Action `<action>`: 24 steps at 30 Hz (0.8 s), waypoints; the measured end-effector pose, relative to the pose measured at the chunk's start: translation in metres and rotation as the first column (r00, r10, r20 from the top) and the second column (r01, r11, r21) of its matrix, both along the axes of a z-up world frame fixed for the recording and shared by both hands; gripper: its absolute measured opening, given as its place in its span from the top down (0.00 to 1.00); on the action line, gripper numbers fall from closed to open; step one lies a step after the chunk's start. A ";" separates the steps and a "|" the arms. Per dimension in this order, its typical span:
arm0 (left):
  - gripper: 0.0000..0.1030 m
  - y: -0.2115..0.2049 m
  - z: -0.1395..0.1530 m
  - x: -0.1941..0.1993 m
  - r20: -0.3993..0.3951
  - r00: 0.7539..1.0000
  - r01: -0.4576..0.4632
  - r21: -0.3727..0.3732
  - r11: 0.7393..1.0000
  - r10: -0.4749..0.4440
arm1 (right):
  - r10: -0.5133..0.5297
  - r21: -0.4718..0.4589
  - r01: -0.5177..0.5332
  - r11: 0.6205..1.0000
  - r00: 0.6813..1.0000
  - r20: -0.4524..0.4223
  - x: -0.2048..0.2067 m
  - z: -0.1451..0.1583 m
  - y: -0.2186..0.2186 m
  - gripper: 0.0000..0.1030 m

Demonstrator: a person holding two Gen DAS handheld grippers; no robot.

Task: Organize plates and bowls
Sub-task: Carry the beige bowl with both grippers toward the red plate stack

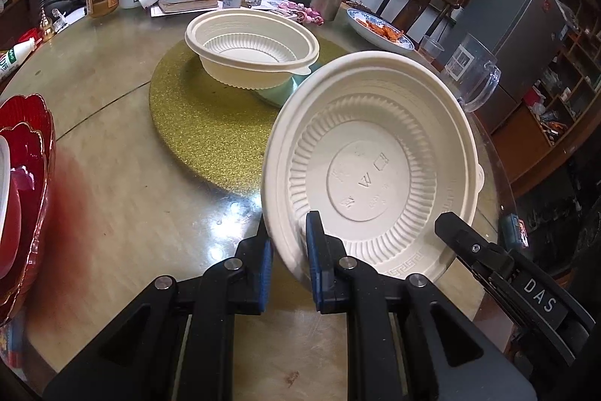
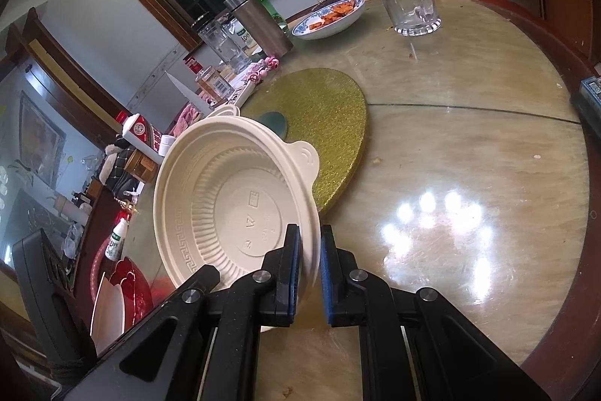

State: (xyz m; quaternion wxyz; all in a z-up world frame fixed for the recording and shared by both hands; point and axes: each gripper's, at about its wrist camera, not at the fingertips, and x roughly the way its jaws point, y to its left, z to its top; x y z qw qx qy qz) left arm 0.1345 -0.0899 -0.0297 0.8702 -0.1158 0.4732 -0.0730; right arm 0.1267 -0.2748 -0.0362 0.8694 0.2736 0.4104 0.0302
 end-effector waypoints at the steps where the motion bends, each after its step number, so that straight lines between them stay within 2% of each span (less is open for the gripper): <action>1: 0.86 0.000 0.000 0.000 -0.001 1.000 0.000 -0.001 1.000 0.000 | 0.001 -0.001 -0.001 1.000 1.000 0.001 -0.001 0.000 0.000 0.90; 16: 0.86 0.008 0.006 -0.011 0.012 1.000 -0.011 -0.007 1.000 0.011 | 0.017 -0.007 -0.017 1.000 1.000 0.018 -0.007 0.008 0.007 0.90; 24: 0.86 0.023 0.008 -0.022 0.023 0.998 -0.052 0.016 0.999 0.051 | 0.067 0.003 -0.067 0.998 0.997 0.030 -0.009 0.008 0.021 0.90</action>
